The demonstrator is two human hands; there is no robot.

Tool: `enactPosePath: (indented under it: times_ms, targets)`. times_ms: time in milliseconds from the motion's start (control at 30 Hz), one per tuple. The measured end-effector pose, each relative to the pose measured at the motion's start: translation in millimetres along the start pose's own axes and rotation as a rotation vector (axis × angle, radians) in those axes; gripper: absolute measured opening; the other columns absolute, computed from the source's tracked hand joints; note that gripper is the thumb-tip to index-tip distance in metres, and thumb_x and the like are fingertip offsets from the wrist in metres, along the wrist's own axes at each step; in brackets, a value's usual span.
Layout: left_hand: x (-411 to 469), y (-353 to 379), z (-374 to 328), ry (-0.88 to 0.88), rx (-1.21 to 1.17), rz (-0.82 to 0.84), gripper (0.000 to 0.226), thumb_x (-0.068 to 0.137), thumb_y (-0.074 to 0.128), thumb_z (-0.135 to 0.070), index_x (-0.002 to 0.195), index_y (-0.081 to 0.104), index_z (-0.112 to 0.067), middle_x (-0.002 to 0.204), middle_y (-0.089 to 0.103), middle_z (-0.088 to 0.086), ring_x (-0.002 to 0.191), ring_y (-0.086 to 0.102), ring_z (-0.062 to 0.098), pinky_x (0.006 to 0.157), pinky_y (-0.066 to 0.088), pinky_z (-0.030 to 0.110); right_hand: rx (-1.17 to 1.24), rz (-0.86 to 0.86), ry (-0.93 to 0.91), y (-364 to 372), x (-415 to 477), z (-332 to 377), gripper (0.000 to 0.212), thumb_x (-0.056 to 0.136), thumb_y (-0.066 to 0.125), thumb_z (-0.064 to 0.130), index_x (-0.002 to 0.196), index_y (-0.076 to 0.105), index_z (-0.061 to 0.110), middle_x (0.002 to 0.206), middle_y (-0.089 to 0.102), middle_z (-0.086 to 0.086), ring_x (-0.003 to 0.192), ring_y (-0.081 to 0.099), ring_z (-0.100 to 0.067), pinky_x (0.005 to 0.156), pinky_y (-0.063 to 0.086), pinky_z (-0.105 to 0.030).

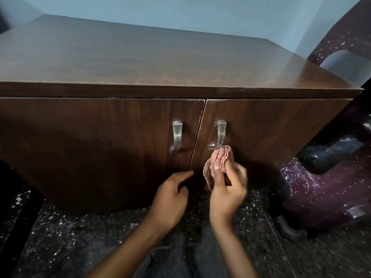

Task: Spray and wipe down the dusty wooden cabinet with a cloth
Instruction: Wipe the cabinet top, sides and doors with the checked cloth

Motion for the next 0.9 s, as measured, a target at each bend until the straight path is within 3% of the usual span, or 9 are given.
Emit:
enactPosePath:
  times_ms: [100, 167, 233, 367, 433, 500, 600, 733, 900]
  targets:
    - [3.2, -20.4, 4.9, -0.076, -0.092, -0.14, 0.042, 0.088, 0.042, 0.008, 0.117, 0.06, -0.015, 0.113, 0.062, -0.003, 0.105, 0.055, 0.004, 0.075, 0.031, -0.01, 0.023, -0.016, -0.054, -4.8, 29.4, 25.4, 0.034, 0.079, 0.061, 0.0, 0.107, 0.068, 0.018, 0.098, 0.053, 0.007, 0.096, 0.055, -0.019, 0.089, 0.048, -0.035]
    - [3.3, -23.6, 5.6, -0.099, -0.13, -0.17, 0.041, 0.087, 0.039, 0.01, 0.111, 0.061, -0.015, 0.109, 0.062, 0.0, 0.095, 0.054, -0.002, 0.071, 0.033, -0.009, 0.044, 0.045, -0.053, 1.1, 43.6, 41.6, 0.044, 0.077, 0.056, 0.004, 0.104, 0.066, 0.038, 0.099, 0.051, 0.016, 0.103, 0.055, -0.026, 0.096, 0.042, -0.052]
    - [2.7, -22.9, 3.2, -0.108, -0.14, -0.189, 0.041, 0.088, 0.038, 0.009, 0.111, 0.061, -0.014, 0.109, 0.061, 0.0, 0.093, 0.053, -0.005, 0.072, 0.036, -0.006, 0.024, 0.119, -0.024, 8.3, 48.7, 49.8, 0.051, 0.074, 0.051, 0.005, 0.102, 0.062, 0.046, 0.101, 0.051, 0.019, 0.107, 0.054, -0.024, 0.102, 0.035, -0.058]
    - [4.9, -20.7, -0.3, -0.15, -0.132, -0.266, 0.039, 0.088, 0.039, 0.007, 0.111, 0.063, -0.014, 0.114, 0.058, 0.005, 0.089, 0.052, 0.002, 0.076, 0.037, 0.007, -0.054, 0.197, -0.011, 14.4, 40.8, 47.0, 0.043, 0.073, 0.048, 0.0, 0.108, 0.067, 0.015, 0.102, 0.054, 0.001, 0.106, 0.051, -0.021, 0.097, 0.038, -0.055]
    - [6.4, -19.1, -1.4, -0.181, -0.124, -0.289, 0.037, 0.088, 0.04, 0.004, 0.109, 0.064, -0.016, 0.115, 0.057, 0.006, 0.083, 0.051, 0.001, 0.068, 0.037, 0.001, -0.117, 0.218, -0.033, 15.0, 38.1, 46.8, 0.039, 0.073, 0.047, -0.002, 0.106, 0.066, 0.003, 0.101, 0.053, -0.003, 0.101, 0.049, -0.018, 0.093, 0.041, -0.051]
    - [7.0, -16.7, -2.2, -0.195, -0.12, -0.302, 0.036, 0.088, 0.041, 0.003, 0.109, 0.064, -0.016, 0.117, 0.056, 0.007, 0.081, 0.05, -0.001, 0.06, 0.035, -0.004, -0.067, 0.223, 0.012, 14.6, 37.2, 45.7, 0.033, 0.075, 0.049, -0.001, 0.103, 0.067, 0.003, 0.098, 0.054, -0.002, 0.098, 0.053, -0.019, 0.09, 0.044, -0.047]
    - [5.7, -14.2, -1.1, -0.201, -0.144, -0.316, 0.034, 0.089, 0.043, 0.0, 0.107, 0.065, -0.018, 0.118, 0.054, 0.006, 0.089, 0.051, 0.001, 0.07, 0.036, 0.001, 0.047, 0.108, 0.105, -1.0, 34.0, 50.5, 0.026, 0.078, 0.053, 0.004, 0.1, 0.067, 0.008, 0.093, 0.055, 0.001, 0.09, 0.057, -0.01, 0.082, 0.048, -0.029]
    - [4.2, -16.4, 2.0, -0.217, -0.176, -0.294, 0.033, 0.089, 0.045, -0.001, 0.108, 0.065, -0.018, 0.118, 0.054, 0.003, 0.103, 0.052, 0.008, 0.09, 0.036, 0.018, -0.051, 0.042, -0.201, -5.4, 36.2, 95.4, 0.023, 0.085, 0.055, -0.006, 0.105, 0.065, -0.003, 0.096, 0.051, -0.006, 0.088, 0.054, -0.01, 0.082, 0.043, -0.016]
    - [2.0, -19.9, 1.3, -0.194, -0.141, -0.272, 0.034, 0.087, 0.046, -0.001, 0.112, 0.064, -0.016, 0.114, 0.055, 0.0, 0.106, 0.052, 0.008, 0.096, 0.036, 0.019, -0.232, 0.09, -0.478, 18.8, 27.4, 107.9, 0.026, 0.083, 0.058, -0.009, 0.105, 0.07, 0.001, 0.105, 0.055, -0.016, 0.091, 0.047, -0.005, 0.08, 0.047, -0.027]
Point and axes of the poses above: each hand's wrist, its own x-axis towards the middle knuckle, its own y-axis out of the palm, z = x × y, the point moved 9 cm from there along x, towards the middle knuckle
